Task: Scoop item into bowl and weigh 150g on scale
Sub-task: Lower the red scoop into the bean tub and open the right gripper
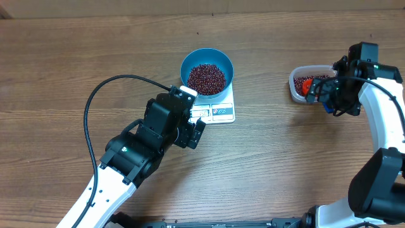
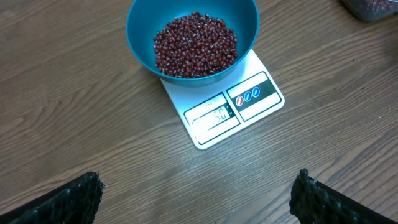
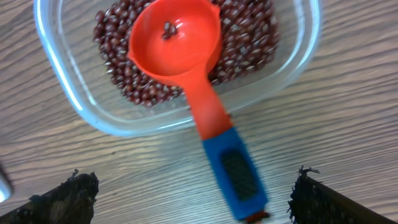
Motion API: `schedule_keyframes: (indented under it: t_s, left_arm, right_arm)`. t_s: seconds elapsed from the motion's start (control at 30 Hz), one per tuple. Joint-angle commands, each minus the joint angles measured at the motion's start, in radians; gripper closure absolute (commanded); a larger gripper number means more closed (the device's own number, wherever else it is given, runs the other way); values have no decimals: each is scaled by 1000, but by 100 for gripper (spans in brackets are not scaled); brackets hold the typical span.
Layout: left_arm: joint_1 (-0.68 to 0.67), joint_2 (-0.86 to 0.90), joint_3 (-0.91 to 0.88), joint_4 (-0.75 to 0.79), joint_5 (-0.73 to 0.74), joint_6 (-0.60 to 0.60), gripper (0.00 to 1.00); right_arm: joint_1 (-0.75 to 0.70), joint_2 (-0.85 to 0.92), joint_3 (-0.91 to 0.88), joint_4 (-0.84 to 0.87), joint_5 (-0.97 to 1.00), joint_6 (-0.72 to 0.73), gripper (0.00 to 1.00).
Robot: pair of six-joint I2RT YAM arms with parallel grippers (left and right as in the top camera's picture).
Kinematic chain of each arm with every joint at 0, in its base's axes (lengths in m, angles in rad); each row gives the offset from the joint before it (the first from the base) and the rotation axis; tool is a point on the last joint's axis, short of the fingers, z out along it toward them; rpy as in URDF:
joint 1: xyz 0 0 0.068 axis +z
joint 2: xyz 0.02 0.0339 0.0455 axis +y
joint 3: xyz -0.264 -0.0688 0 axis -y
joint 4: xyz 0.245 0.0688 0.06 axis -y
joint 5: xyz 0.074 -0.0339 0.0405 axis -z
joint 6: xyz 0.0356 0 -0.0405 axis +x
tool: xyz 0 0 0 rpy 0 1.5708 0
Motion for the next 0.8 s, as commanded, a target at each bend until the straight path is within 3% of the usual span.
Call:
schedule_keyframes:
  t_s: [0.0,0.33,0.77]
  left_arm:
    - [3,4,0,2,-10,-3,1]
    - [3,4,0,2,-10,-3,0]
    - [3,4,0,2,-10,-3,1]
  right_arm:
    - [-3,-50,60,-2,55,-54,0]
    - [8,-197,127,-103,41,-311,0]
    - [8,-271,126,-127,18,-306,0]
